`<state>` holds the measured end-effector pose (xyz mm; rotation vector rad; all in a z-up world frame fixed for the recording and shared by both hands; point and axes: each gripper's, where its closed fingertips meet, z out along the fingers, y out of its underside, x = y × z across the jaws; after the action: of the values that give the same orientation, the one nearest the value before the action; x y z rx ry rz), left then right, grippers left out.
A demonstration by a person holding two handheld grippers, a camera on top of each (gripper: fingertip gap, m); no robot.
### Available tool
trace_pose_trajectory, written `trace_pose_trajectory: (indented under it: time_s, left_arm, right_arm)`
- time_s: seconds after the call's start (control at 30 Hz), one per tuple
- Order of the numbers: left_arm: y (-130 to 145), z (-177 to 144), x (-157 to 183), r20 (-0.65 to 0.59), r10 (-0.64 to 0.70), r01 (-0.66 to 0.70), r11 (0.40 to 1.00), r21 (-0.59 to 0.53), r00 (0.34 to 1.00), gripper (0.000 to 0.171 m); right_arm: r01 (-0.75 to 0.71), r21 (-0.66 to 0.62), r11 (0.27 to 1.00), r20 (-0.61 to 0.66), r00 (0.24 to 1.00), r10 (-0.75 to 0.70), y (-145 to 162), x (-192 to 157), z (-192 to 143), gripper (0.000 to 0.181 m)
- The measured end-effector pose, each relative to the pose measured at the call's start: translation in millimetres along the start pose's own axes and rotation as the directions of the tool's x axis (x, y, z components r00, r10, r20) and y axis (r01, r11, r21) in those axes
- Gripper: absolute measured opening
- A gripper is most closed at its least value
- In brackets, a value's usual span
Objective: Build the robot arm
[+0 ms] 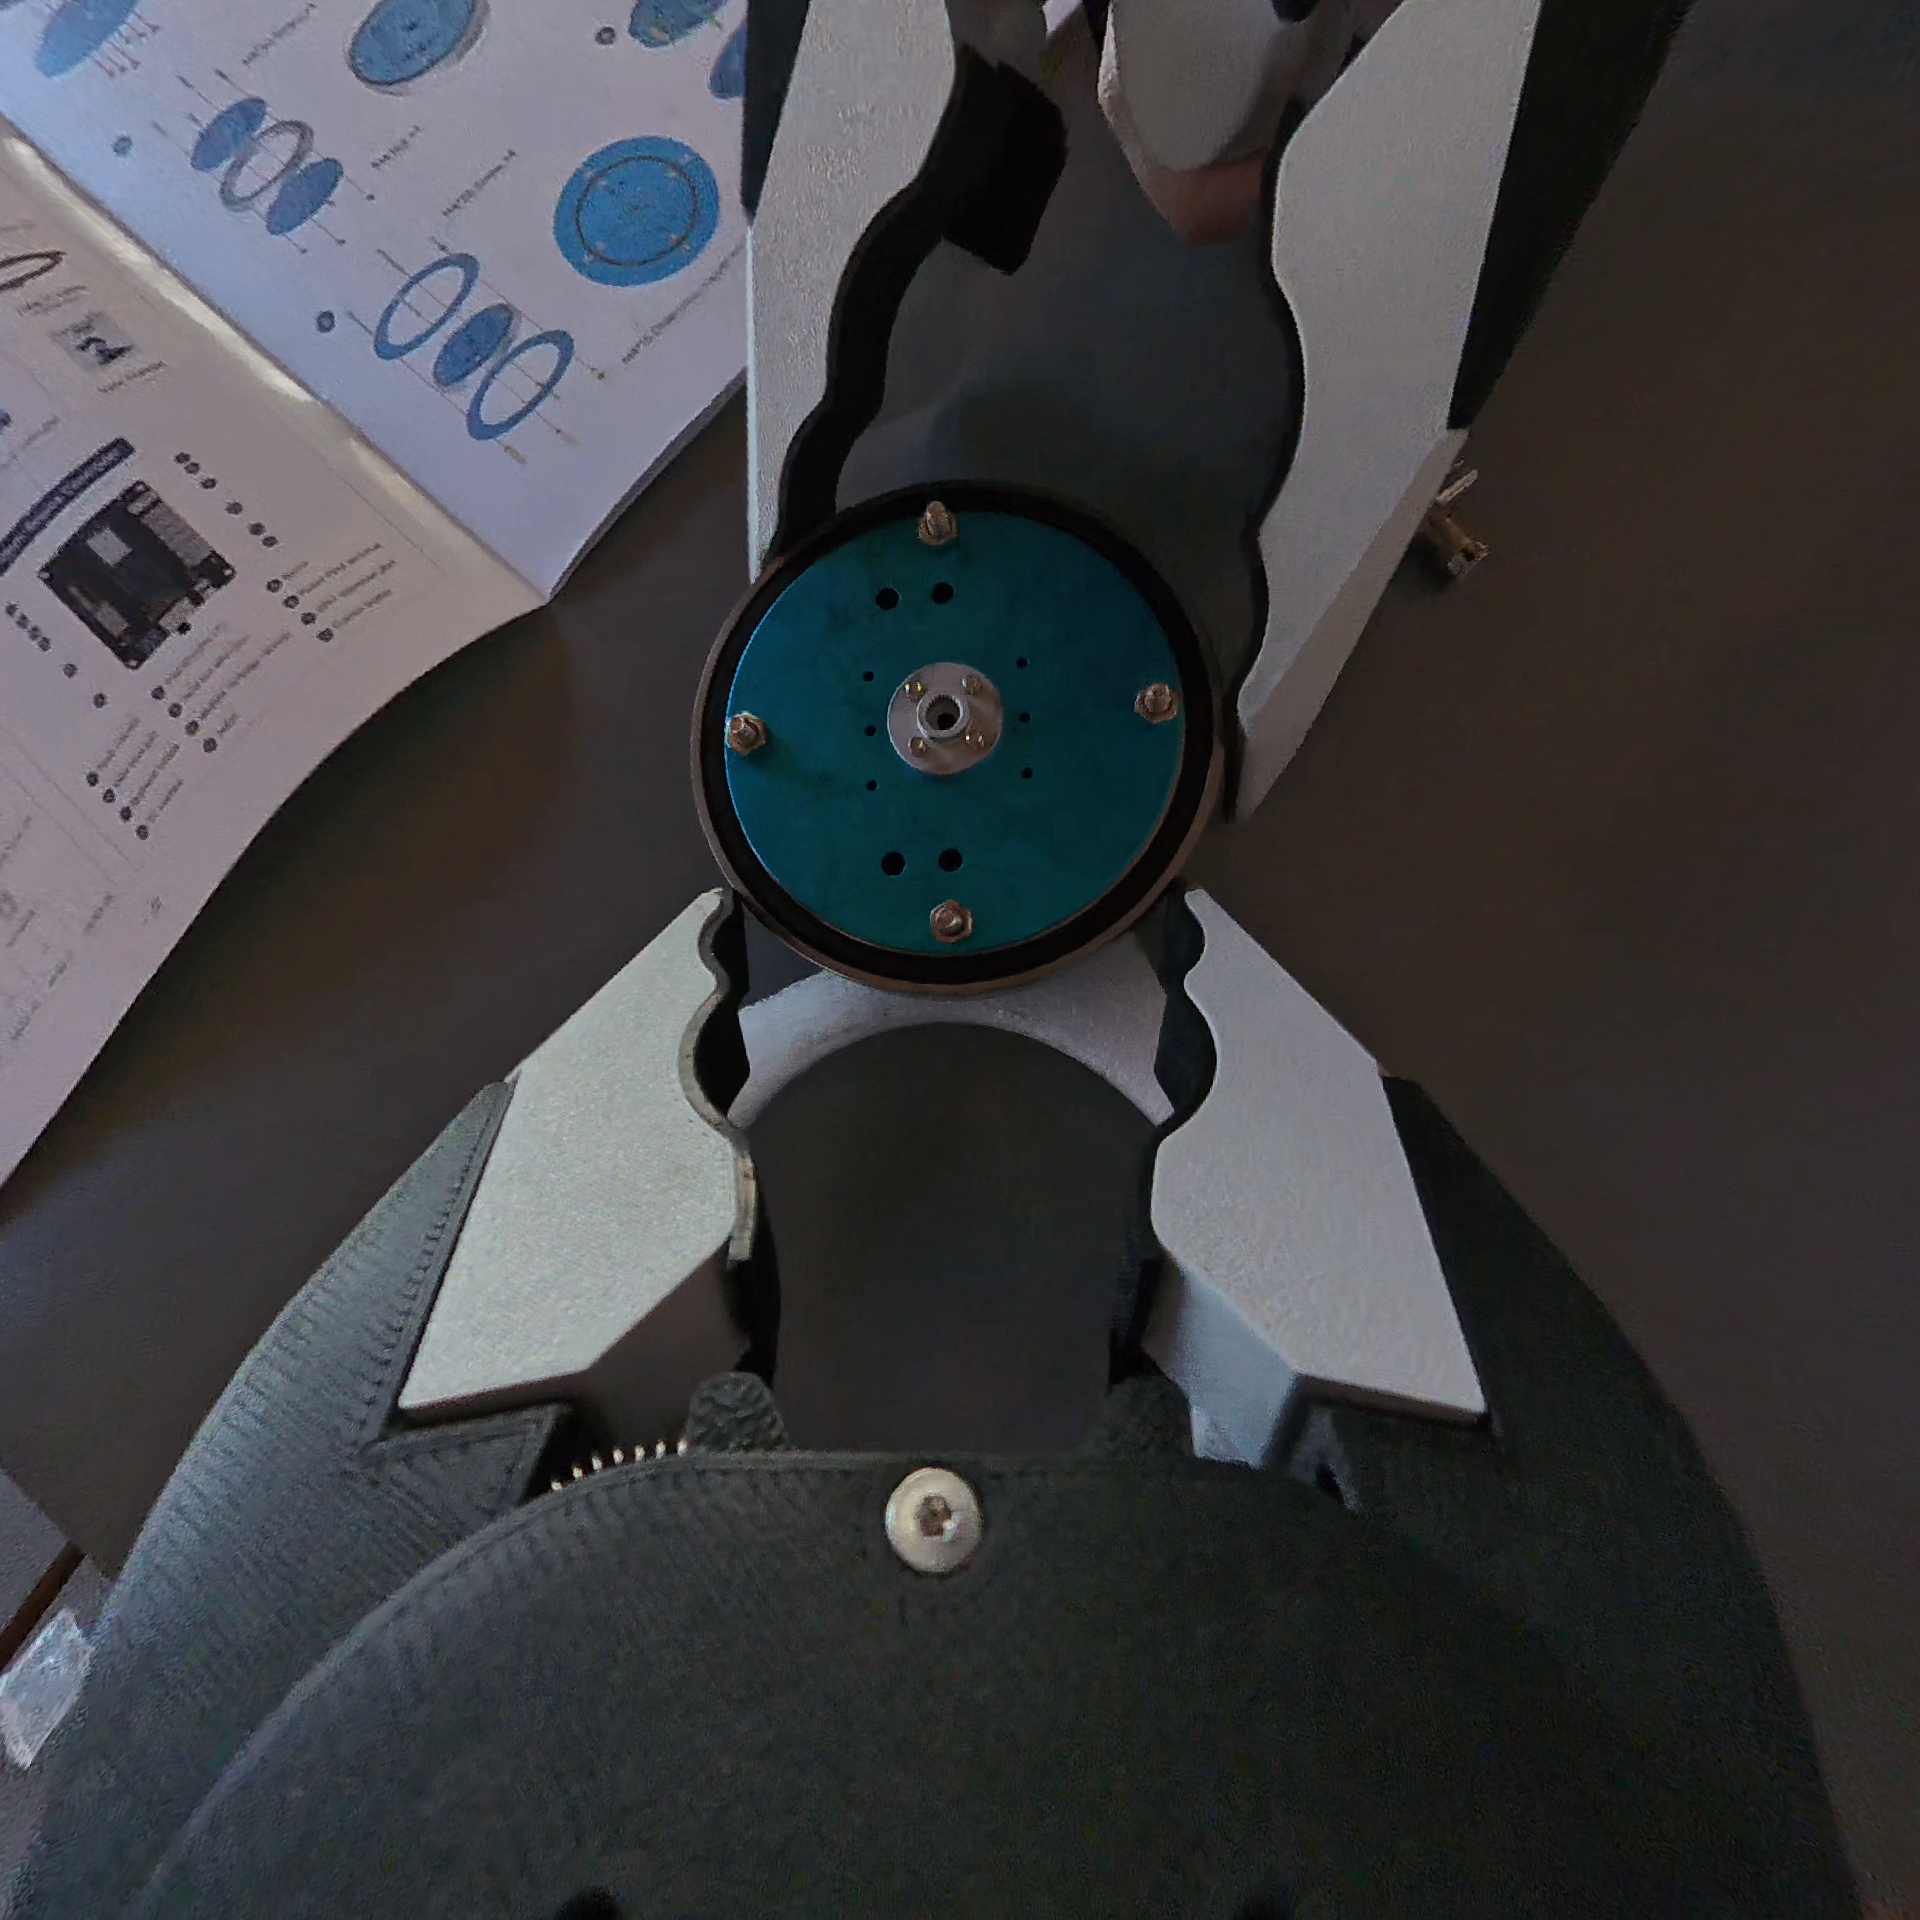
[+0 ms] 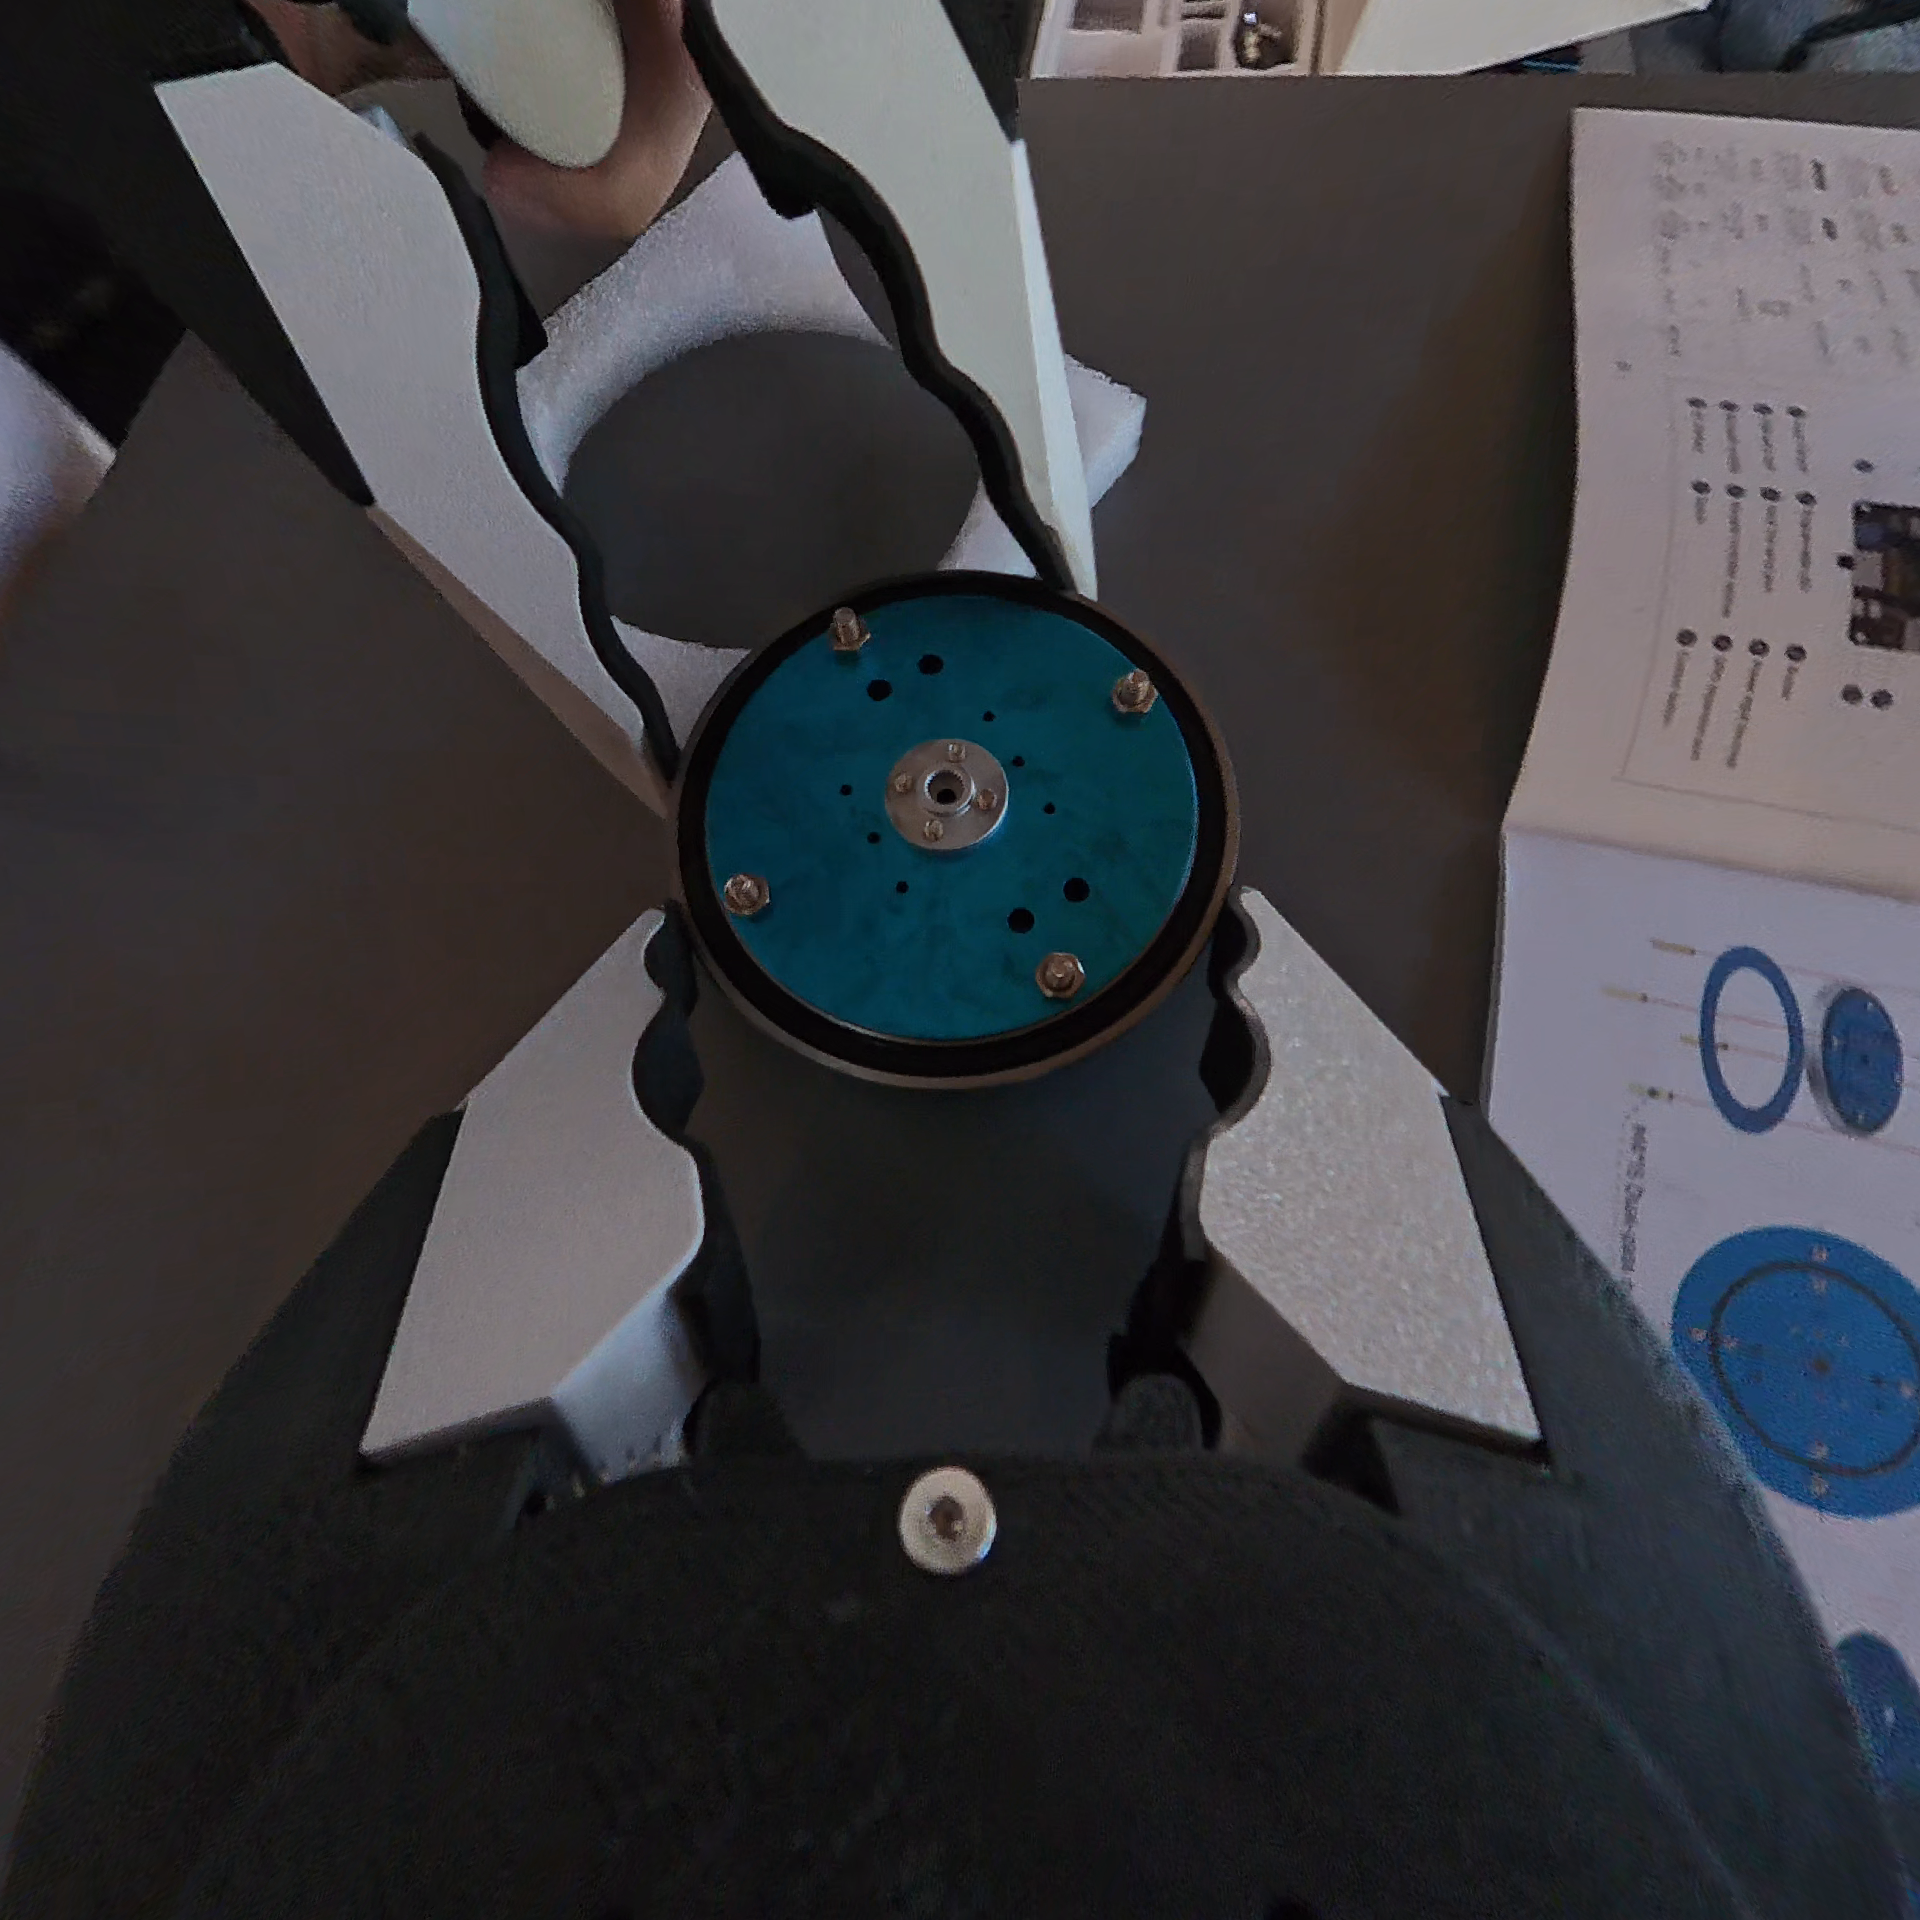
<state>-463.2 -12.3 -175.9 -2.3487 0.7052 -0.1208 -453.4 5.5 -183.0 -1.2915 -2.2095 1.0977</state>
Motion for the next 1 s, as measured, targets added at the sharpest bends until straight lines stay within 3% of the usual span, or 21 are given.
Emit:
trace_pose_trajectory:
  time_s: [0.13, 0.3, 0.43, 0.53, 0.6, 0.73, 0.87, 1.0]
  left_arm:
    - [-2.7, 0.4, -1.6, -0.117, -0.013, 0.012, 1.000, -0.013, 0.993, 0.082]
    - [7.0, -17.2, -13.3, -0.132, 0.045, -0.042, 0.999, 0.029, 0.990, 0.072]
    - [29.0, -32.0, -46.9, -0.102, -0.097, 0.101, 0.994, 0.041, 0.990, 0.073]
    - [50.5, -29.7, -50.9, -0.154, -0.220, 0.221, 0.975, -0.010, 0.963, 0.071]
    - [50.7, -31.5, -49.2, -0.178, -0.249, 0.256, 0.967, 0.014, 0.952, 0.044]
    - [55.5, -31.7, -49.4, -0.126, -0.236, 0.239, 0.971, 0.012, 0.964, 0.021]
    - [57.7, -33.8, -45.5, -0.072, -0.311, 0.312, 0.950, -0.006, 0.948, 0.020]
    - [66.0, -39.0, -43.9, 0.062, -0.354, 0.357, 0.933, -0.049, 0.933, 0.019]
  right_arm:
    - [-0.050, 0.012, 0.999, -0.045, 0.998, 0.050, 0.1, 1.7, -1.4, 0.098]
    - [-0.026, -0.010, 1.000, -0.103, 0.994, 0.025, 0.6, 3.2, -0.4, 0.102]
    - [0.044, 0.002, 0.999, -0.252, 0.967, -0.042, -3.8, 7.0, -2.3, 0.105]
    - [0.104, 0.025, 0.994, -0.338, 0.937, -0.090, -9.7, 6.7, -7.8, 0.102]
    - [0.030, 0.043, 0.999, -0.303, 0.953, -0.016, -8.3, 3.5, -5.2, 0.097]
    - [-0.066, 0.061, 0.996, -0.280, 0.957, 0.080, -9.0, 4.2, -2.2, 0.098]
    - [-0.119, 0.084, 0.989, -0.278, 0.951, 0.138, -10.7, 4.9, -2.0, 0.098]
    - [-0.235, 0.131, 0.963, -0.262, 0.929, 0.262, -13.4, 6.0, -2.5, 0.097]
